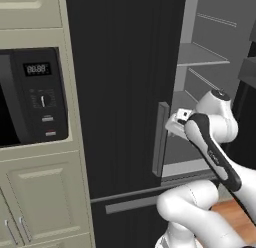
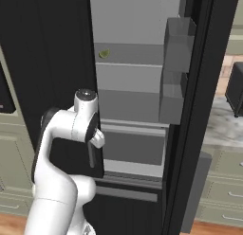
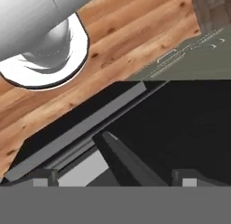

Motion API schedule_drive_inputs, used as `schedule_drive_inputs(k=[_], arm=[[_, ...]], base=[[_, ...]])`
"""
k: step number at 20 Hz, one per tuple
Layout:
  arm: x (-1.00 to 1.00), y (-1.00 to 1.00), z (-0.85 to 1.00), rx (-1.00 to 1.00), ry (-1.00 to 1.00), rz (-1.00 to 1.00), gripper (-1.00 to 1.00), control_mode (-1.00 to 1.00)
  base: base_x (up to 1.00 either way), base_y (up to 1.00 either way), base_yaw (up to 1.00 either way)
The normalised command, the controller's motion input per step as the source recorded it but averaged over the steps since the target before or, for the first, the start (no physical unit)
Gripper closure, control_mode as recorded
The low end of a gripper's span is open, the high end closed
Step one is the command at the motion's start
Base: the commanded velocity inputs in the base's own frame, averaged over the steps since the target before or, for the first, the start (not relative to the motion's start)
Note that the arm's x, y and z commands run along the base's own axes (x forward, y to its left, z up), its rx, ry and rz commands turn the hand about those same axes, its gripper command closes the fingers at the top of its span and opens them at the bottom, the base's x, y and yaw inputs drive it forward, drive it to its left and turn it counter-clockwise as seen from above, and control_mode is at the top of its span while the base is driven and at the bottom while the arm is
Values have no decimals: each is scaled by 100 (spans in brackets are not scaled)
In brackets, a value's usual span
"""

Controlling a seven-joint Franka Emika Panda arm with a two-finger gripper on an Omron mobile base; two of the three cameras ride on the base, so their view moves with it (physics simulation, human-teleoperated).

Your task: There is a bowl on the dining counter. Grab a lemon wedge from the fridge and place it in the bowl. Then get the liquor bottle and glass cup from the cabinet and place them next to the bowl.

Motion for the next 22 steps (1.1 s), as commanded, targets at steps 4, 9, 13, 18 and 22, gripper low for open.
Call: schedule_drive_inputs(k=[4, 9, 13, 18, 22], arm=[[21, 44, 0, -21, -13, 41, -100, -100], [26, 29, 0, -17, -26, 30, -100, -100], [32, -5, 0, -4, -16, 15, -100, -100], [45, -3, 0, 0, -6, 3, -100, -100], [62, 0, -11, -1, 0, 0, -100, -100]], base=[[0, 0, 0], [0, 0, 0], [0, 0, 0], [0, 0, 0], [0, 0, 0]])
